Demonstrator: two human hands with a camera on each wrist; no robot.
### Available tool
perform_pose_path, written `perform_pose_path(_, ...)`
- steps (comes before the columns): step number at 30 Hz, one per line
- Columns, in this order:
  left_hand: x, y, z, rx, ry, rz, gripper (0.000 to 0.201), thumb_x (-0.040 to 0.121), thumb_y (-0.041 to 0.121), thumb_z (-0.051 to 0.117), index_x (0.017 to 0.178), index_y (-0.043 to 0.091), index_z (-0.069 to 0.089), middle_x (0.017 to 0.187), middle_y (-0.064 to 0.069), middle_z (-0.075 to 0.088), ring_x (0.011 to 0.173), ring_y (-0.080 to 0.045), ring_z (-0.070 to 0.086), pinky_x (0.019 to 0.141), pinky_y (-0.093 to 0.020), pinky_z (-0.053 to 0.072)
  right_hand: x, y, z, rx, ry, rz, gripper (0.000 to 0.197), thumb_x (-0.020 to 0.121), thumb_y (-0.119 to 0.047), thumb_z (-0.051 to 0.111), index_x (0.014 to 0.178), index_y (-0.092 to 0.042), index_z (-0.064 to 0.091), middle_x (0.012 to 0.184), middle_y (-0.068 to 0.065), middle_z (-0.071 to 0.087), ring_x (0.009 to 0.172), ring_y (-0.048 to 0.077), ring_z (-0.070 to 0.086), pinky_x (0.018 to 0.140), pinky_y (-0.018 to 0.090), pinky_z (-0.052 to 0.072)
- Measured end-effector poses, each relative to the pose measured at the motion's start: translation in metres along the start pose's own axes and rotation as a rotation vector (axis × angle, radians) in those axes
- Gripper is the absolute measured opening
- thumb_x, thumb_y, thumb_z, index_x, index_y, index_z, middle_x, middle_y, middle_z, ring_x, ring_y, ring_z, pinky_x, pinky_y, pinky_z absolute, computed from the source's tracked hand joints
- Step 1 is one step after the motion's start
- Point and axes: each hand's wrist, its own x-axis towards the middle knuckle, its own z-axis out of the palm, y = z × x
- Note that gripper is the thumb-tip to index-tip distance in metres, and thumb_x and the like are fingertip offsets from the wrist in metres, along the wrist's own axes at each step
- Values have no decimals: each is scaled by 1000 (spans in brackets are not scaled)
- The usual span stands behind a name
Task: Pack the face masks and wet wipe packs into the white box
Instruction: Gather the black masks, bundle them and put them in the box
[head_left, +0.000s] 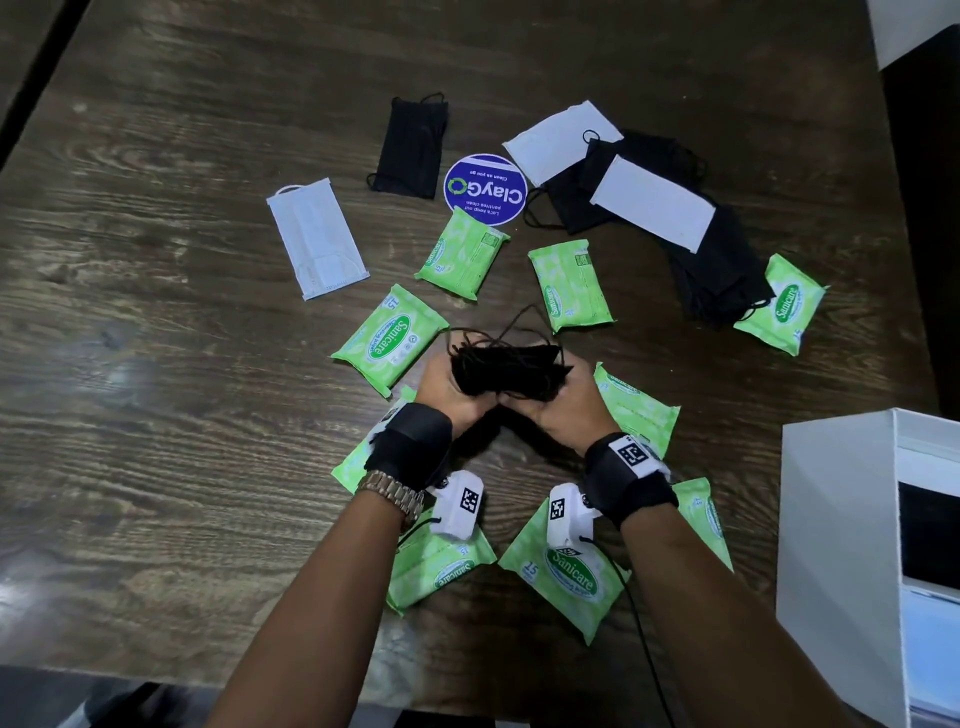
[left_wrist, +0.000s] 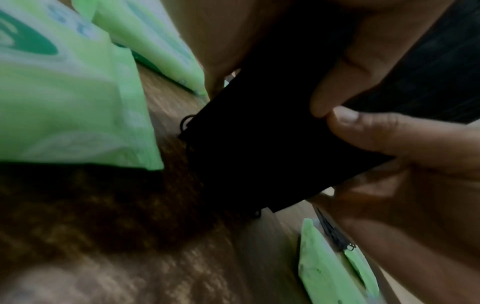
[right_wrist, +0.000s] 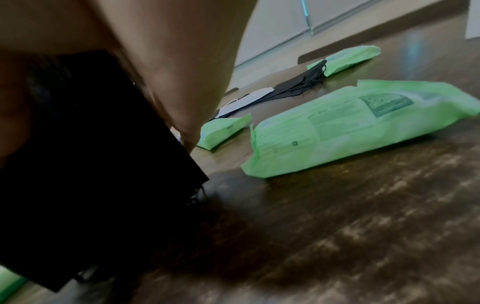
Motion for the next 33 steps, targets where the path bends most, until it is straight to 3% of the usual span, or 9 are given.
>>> perform_pose_path(4, 17, -4, -1, 41, -53, -258, 43, 68, -10, 64, 79, 28, 48, 65, 13, 61, 63, 9, 59, 62, -3, 45, 8, -3, -7, -85, -132, 28, 37, 66, 1, 87, 93, -2, 61, 87, 0, 65, 82, 11, 59, 75, 29, 47)
perform_pose_path(7, 22, -1, 7, -4, -115, -217, 18, 63, 6, 60, 75, 13, 49, 62, -2, 60, 57, -12, 61, 63, -18, 54, 11, -3, -4, -123, -143, -25, 34, 62, 2, 86, 88, -1, 66, 82, -2, 63, 78, -1, 62, 70, 18, 48)
perform_pose_path(11, 25, -2, 8, -79, -177, -353, 29, 78, 2, 68, 87, 19, 47, 77, 11, 59, 72, 5, 59, 70, -9, 50, 12, -5, 7, -133, -11, -64, 11, 84, -2, 64, 79, -7, 73, 76, -8, 71, 71, 0, 66, 68, 18, 54)
perform_pose_path(14, 18, -3, 6, 87, 7, -243, 10, 86, 6, 48, 86, 16, 50, 82, 0, 51, 76, -9, 54, 69, -19, 53, 15, -9, 6, -53, -1, -40, 28, 75, 20, 64, 88, -4, 59, 76, -18, 71, 75, -7, 64, 73, 10, 48)
perform_pose_path(16, 13, -2, 9, 340, 13, -118, 23, 89, -6, 52, 91, 17, 56, 90, 2, 56, 78, 7, 55, 72, -5, 46, 10, -9, 1, -207, 30, -8, 26, 76, 15, 66, 88, -8, 62, 74, -14, 73, 73, -4, 67, 70, 12, 52)
perform_pose_path(18, 7, -4, 12, 190, 40, -58, 31, 83, -11, 62, 99, 16, 59, 95, 2, 61, 78, 18, 57, 75, -3, 43, 7, -10, -8, -136, 93, 34, 19, 77, 5, 76, 94, -3, 70, 91, 6, 76, 85, 9, 71, 78, 25, 58)
perform_pose_path(21, 8, 14, 14, 92, 47, -11, 23, 81, 9, 71, 99, 17, 59, 90, 2, 66, 80, 0, 62, 76, -16, 50, -1, -21, -22, -89, 167, 77, 26, 74, -15, 86, 92, -10, 69, 94, 12, 75, 87, 16, 72, 78, 41, 59)
perform_pose_path(28, 23, 61, 82, 39, -95, 46, 22, 81, 4, 71, 81, 19, 54, 63, 12, 66, 60, 0, 59, 63, -21, 48, -42, -65, -95, 3, 310, -52, 35, 78, -6, 82, 109, -13, 68, 104, 8, 75, 95, 18, 71, 84, 39, 58)
perform_pose_path(33, 14, 95, 169, 50, -300, 128, 27, 79, 16, 68, 100, 28, 55, 101, -8, 71, 93, -21, 68, 82, -34, 56, -97, -87, -178, 49, 438, -80, 44, 80, -7, 81, 120, -14, 64, 110, 5, 74, 103, 19, 71, 87, 34, 58)
